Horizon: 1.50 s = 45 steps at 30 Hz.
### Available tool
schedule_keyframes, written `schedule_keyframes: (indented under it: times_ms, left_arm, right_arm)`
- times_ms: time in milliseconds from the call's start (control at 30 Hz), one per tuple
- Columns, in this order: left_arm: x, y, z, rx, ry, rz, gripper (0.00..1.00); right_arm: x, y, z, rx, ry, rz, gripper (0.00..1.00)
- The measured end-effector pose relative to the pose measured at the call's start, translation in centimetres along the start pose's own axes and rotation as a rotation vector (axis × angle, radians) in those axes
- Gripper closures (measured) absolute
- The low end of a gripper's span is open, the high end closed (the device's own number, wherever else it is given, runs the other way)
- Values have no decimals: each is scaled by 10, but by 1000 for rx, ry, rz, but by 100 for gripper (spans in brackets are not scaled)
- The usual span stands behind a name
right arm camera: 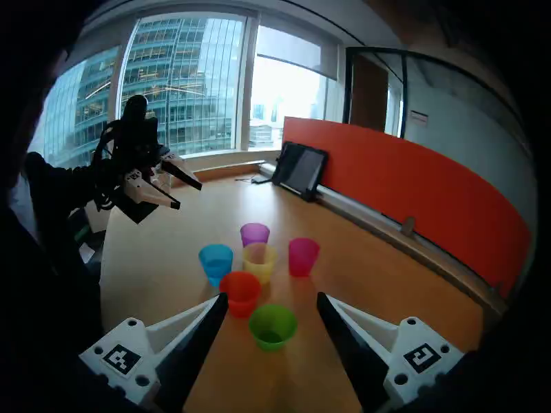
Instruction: Pour water
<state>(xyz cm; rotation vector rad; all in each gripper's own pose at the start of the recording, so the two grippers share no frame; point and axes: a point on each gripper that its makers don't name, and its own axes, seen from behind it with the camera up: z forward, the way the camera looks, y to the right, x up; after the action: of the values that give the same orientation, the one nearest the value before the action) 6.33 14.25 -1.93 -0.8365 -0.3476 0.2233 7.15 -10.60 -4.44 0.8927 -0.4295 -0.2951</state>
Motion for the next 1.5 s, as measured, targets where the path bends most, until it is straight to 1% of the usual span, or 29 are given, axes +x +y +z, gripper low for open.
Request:
schedule_keyframes:
  times_ms: [233, 500, 800, 1100, 1500]
  left_arm:
    - [-23, 10, 9, -21, -40, -2, 4]
    - [-47, 19, 17, -40, -87, 1, 4]
    - [-72, 22, 27, -60, -142, 1, 4]
    - [-96, 25, 39, -87, -203, -10, 4]
    - [-114, 26, 57, -122, -253, -23, 5]
  right_arm:
    - [-22, -1, 11, 8, -38, -7, 0]
    - [-48, 0, 19, 12, -87, -21, 0]
    - [-72, -1, 28, 24, -136, -29, 0]
    - [-93, -2, 40, 36, -177, -23, 0]
    - [-112, 0, 58, 55, -217, -10, 0]
